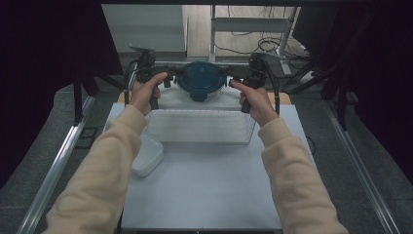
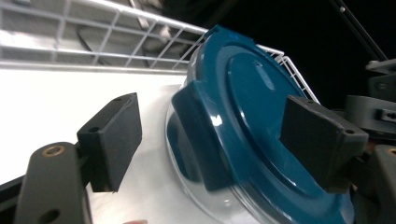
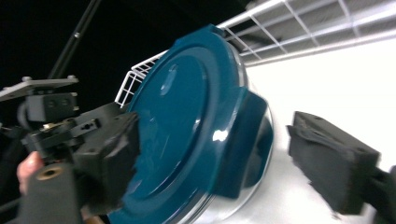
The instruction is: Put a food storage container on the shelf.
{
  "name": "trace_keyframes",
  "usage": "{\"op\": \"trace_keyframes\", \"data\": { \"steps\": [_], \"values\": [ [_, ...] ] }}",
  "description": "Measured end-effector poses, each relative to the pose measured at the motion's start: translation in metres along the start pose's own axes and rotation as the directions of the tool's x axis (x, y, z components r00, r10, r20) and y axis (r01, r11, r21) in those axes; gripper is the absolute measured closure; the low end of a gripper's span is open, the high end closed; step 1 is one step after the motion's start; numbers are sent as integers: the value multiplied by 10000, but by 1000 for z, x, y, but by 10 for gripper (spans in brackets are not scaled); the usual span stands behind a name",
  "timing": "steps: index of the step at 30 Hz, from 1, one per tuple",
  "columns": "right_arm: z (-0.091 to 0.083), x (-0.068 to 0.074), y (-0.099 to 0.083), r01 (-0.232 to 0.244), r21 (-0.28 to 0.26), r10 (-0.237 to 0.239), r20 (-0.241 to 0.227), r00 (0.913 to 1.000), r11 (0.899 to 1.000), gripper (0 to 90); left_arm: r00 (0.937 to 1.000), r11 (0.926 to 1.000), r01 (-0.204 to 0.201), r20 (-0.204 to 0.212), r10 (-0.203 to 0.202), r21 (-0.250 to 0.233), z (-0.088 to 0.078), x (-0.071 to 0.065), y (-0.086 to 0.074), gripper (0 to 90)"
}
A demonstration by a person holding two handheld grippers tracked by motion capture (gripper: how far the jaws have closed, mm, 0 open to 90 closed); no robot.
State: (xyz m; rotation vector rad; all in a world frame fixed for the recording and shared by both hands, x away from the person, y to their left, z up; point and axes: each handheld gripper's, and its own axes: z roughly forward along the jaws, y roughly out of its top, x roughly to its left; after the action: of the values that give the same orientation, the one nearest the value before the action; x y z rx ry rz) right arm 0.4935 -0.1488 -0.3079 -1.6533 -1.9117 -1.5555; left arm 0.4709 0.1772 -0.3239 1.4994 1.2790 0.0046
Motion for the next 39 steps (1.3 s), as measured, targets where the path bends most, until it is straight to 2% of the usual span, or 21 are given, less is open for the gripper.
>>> {"op": "trace_keyframes", "data": {
  "steps": [1,2,3,6,9,13,14,15,16,17,18,19,21,22,23,25,30,33,36,37,39],
  "values": [
    [-6,9,-6,627,-29,-626,201,9978,9980,130,9954,9953,-887,-392,872,-395,-11,-9,-10,208],
    [-10,14,-10,978,-82,-974,365,9946,9952,125,9954,9953,-887,-392,872,-395,-11,-9,-10,209],
    [-14,18,-15,1344,-157,-1334,559,9895,9908,119,9849,9860,-1636,-634,1613,-331,-21,-18,-21,209],
    [-28,28,-29,2380,-122,-2354,1076,9659,9712,109,9735,9767,-2141,-862,2120,-158,-35,-26,-38,209],
    [-43,31,-46,3093,122,-3088,1046,9453,9509,109,9580,9619,-2733,-892,2726,51,-49,-34,-57,222],
    [-61,32,-75,3845,382,-3863,1183,9148,9223,130,9591,9606,-2769,-541,2778,232,-66,-39,-84,229],
    [-61,32,-75,3845,382,-3863,1183,9148,9223,130,9591,9606,-2769,-541,2778,232,-66,-39,-84,230],
    [-68,30,-92,4194,397,-4211,1175,8994,9069,157,9594,9601,-2761,-479,2781,434,-71,-40,-99,233],
    [-68,30,-92,4194,397,-4211,1175,8994,9069,157,9594,9601,-2761,-479,2781,434,-71,-40,-99,234],
    [-72,28,-109,4551,517,-4579,1151,8815,8890,169,9545,9538,-2937,-345,2962,632,-73,-42,-115,235],
    [-72,28,-109,4551,517,-4579,1151,8815,8890,169,9545,9538,-2937,-345,2962,632,-73,-42,-115,238],
    [-74,24,-126,4888,590,-4923,1222,8618,8704,178,9498,9477,-3109,-127,3126,726,-74,-43,-133,242],
    [-76,18,-142,5139,571,-5169,1149,8483,8560,184,9473,9440,-3202,144,3201,795,-76,-44,-151,243],
    [-76,18,-142,5139,571,-5169,1149,8483,8560,184,9473,9440,-3202,144,3201,795,-76,-44,-151,244],
    [-77,11,-157,5198,520,-5223,1046,8463,8527,186,9398,9366,-3408,45,3416,819,-79,-44,-167,245],
    [-79,4,-170,5239,553,-5268,912,8451,8500,188,9333,9310,-3550,-247,3582,853,-82,-43,-181,247],
    [-88,-15,-197,5275,520,-5301,879,8434,8480,194,9326,9286,-3542,-322,3596,1106,-87,-36,-205,247],
    [-89,-25,-208,5151,685,-5196,1016,8484,8544,197,9399,9336,-3320,-363,3395,1349,-89,-27,-224,247],
    [-90,-31,-217,5052,722,-5103,1019,8539,8599,209,9445,9358,-3186,-323,3268,1511,-88,-23,-228,246],
    [-89,-38,-227,5081,875,-5153,1108,8498,8568,215,9516,9437,-2955,-422,3046,1489,-87,-19,-228,246],
    [-85,-44,-237,5139,1207,-5263,1192,8419,8493,217,9541,9461,-2886,-378,2970,1469,-86,-18,-228,247]
  ]
}}
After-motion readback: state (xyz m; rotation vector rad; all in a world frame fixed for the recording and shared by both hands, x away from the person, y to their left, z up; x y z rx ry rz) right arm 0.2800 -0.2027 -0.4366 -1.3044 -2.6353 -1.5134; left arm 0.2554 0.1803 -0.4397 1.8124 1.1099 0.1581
